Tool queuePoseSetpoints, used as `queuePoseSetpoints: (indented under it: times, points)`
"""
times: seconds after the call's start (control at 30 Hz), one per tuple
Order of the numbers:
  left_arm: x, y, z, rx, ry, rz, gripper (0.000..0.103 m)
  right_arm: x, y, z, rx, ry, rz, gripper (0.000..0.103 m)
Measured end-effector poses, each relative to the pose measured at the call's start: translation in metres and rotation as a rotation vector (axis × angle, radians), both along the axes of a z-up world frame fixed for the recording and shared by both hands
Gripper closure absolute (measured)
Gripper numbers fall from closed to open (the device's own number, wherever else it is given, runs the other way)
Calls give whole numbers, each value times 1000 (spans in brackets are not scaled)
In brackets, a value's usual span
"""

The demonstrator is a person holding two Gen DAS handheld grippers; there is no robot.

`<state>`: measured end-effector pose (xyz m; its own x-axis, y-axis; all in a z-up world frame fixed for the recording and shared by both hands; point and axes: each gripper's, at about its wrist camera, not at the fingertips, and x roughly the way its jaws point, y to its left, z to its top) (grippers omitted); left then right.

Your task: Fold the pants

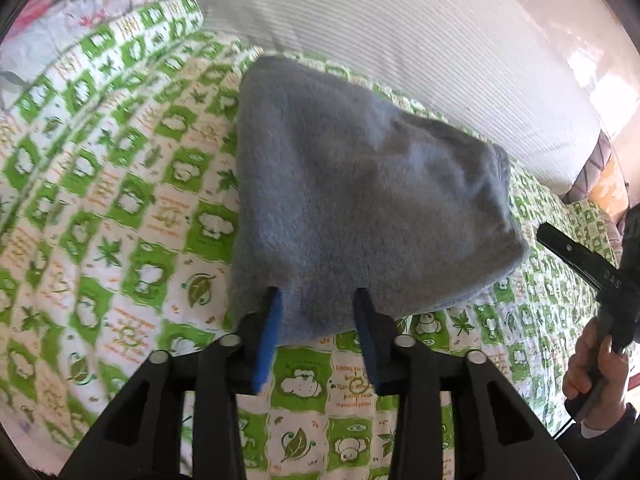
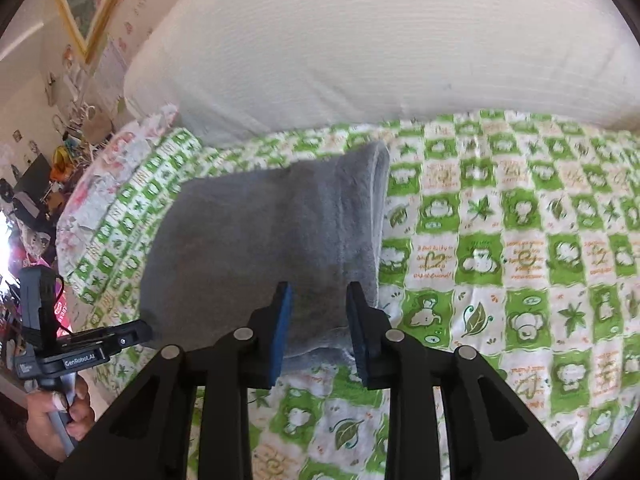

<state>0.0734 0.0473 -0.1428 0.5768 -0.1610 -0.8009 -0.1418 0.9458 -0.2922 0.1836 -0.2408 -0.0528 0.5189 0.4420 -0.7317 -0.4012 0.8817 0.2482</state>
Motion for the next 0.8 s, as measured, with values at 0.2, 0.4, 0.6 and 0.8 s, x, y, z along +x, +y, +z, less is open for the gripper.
queuePoseSetpoints:
  times: [0.2,0.4,0.6,0.8]
  points:
    - [-13,1,22,69,-34,25,46,-20,17,16,-60,-52,75,67]
    - [-25,1,38,117,-64,39,37,-43,35,31,-97,-148,152,36]
    - [-35,0,47,174,-78,57,28,-48,45,39,-117,-168,179,28]
    - [-42,1,52,197,-87,71,25,-50,45,41,-116,-163,186,22]
